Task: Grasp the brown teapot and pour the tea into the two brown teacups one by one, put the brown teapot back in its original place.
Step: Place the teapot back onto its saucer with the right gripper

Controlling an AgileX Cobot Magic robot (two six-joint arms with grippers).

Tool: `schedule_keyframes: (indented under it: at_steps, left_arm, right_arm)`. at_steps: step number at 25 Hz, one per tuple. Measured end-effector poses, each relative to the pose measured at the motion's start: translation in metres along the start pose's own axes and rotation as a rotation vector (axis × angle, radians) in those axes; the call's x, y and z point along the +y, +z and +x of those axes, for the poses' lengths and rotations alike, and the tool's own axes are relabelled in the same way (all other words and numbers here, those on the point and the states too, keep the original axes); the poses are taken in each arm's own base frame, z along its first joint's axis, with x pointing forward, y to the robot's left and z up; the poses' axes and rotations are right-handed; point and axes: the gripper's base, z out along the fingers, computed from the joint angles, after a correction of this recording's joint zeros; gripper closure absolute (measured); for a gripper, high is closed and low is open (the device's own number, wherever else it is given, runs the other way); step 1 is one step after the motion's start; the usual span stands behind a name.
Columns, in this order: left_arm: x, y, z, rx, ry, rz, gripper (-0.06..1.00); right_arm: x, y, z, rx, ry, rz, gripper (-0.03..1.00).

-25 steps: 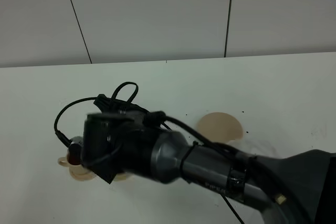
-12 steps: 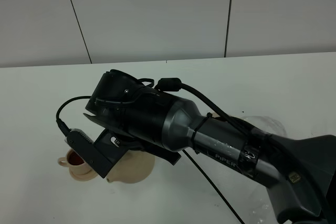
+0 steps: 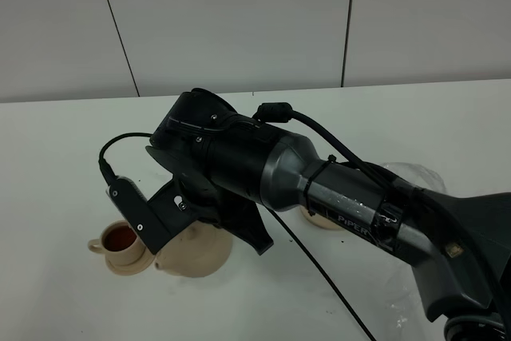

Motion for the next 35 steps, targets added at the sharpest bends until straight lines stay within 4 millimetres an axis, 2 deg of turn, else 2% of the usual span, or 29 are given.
schedule_keyframes:
  at_steps: [18,30,35]
  left_arm:
    - [0.0,0.0,0.0,0.0,0.0,0.0,0.69]
    - [0.0,0.0,0.0,0.0,0.0,0.0,0.69]
    - [0.0,0.0,0.0,0.0,0.0,0.0,0.69]
  right_arm:
    - [0.005,-0.001,-0.007,-0.067,0.402,-0.076,0.87]
    - [0.006,-0.001,-0.007,-0.052,0.821,-0.095,0.87]
    - [0.007,-0.001,-0.011,-0.085,0.887,-0.127,0.87]
